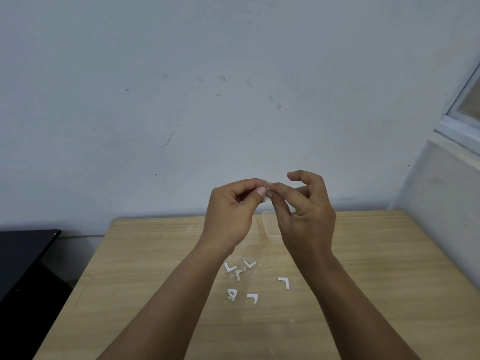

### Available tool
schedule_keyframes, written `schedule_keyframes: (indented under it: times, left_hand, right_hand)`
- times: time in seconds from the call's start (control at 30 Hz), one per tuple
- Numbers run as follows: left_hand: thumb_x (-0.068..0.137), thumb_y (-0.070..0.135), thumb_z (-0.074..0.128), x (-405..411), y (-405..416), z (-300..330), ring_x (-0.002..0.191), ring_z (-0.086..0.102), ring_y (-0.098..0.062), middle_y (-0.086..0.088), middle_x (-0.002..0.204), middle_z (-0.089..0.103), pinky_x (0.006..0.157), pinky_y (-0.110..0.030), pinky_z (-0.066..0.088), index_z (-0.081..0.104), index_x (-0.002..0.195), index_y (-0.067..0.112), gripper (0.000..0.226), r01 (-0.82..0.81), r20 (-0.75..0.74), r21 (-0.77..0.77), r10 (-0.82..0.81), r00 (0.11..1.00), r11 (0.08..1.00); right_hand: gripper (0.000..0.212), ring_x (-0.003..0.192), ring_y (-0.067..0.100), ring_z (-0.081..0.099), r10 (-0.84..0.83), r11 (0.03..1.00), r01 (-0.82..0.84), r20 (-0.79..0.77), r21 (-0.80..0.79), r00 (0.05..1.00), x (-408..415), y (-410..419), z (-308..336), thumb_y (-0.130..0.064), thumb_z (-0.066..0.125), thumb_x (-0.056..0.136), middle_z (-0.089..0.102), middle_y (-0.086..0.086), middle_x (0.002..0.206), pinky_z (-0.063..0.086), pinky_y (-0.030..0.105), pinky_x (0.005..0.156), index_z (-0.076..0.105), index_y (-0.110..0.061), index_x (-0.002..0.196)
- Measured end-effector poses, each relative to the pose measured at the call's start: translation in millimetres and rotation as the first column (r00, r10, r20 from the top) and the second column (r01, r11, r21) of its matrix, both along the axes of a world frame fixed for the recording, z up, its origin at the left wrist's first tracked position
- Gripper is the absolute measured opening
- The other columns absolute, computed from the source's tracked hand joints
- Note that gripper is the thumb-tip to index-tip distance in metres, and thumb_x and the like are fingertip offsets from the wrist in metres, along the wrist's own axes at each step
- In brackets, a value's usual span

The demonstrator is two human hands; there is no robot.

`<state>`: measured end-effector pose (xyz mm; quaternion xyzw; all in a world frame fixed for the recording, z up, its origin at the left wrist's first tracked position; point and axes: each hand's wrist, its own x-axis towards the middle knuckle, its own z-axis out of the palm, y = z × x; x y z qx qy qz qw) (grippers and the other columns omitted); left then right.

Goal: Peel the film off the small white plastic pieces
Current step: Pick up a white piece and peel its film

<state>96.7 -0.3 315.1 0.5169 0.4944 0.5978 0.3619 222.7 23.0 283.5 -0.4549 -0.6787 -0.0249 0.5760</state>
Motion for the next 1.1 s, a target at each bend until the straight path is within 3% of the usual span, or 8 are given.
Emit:
schedule_keyframes:
  times: [0.23,0.67,0.8,0.9,1.1]
  left_hand:
    - [0.091,0.007,0.064,0.0,-0.2,-0.4,0.087,0.07,-0.006,0.01,0.085,0.076,0.083,-0.022,0.055,0.074,0.086,0.031,0.026,0.008,-0.029,0.01,-0.008,1.0,1.0]
    - [0.091,0.007,0.064,-0.1,2.2,-2.5,0.083,0.071,-0.014,0.001,0.082,0.075,0.086,-0.032,0.058,0.076,0.093,0.019,0.017,0.002,-0.004,-0.026,-0.002,1.0,1.0]
    - [0.091,0.009,0.065,0.2,2.5,-4.3,0.081,0.071,-0.014,0.001,0.083,0.075,0.085,-0.034,0.058,0.076,0.093,0.02,0.015,-0.018,0.018,-0.047,0.019,1.0,0.999]
    - [0.091,0.01,0.066,0.4,2.3,-4.4,0.081,0.072,-0.013,0.001,0.083,0.075,0.085,-0.034,0.058,0.075,0.094,0.02,0.014,-0.026,0.024,-0.054,0.027,0.999,0.998]
    - [0.091,0.011,0.065,0.6,3.0,-4.5,0.083,0.071,-0.014,0.0,0.083,0.075,0.086,-0.036,0.058,0.076,0.098,0.015,0.014,-0.025,0.006,-0.047,0.025,1.0,0.999]
  right_hand:
    - [0.007,0.067,0.005,0.05,-0.005,1.0,0.005,-0.002,-0.003,1.0,1.0,-0.1,1.2,-0.02,0.077,0.086,0.062,-0.001,0.113,0.045,0.028,0.047,0.077,-0.026,0.09]
    - [0.006,0.067,0.003,0.05,0.001,1.0,-0.001,-0.012,0.002,1.0,1.3,-0.5,-1.7,-0.017,0.075,0.087,0.062,-0.001,0.112,0.045,0.027,0.048,0.076,-0.023,0.086]
    - [0.012,0.07,0.01,0.062,0.015,1.0,-0.015,-0.036,-0.007,0.999,-0.1,0.0,-3.2,-0.02,0.075,0.087,0.06,-0.001,0.115,0.047,0.026,0.051,0.075,-0.022,0.099]
    - [0.02,0.069,0.004,0.054,0.002,1.0,-0.002,-0.016,0.008,1.0,-1.4,1.5,-6.4,-0.022,0.073,0.089,0.061,0.0,0.116,0.046,0.023,0.053,0.075,-0.022,0.109]
    - [0.018,0.066,0.0,0.047,-0.017,0.999,0.016,0.02,0.041,1.0,-1.0,5.0,-12.2,-0.019,0.072,0.09,0.064,0.0,0.116,0.045,0.025,0.05,0.077,-0.023,0.107]
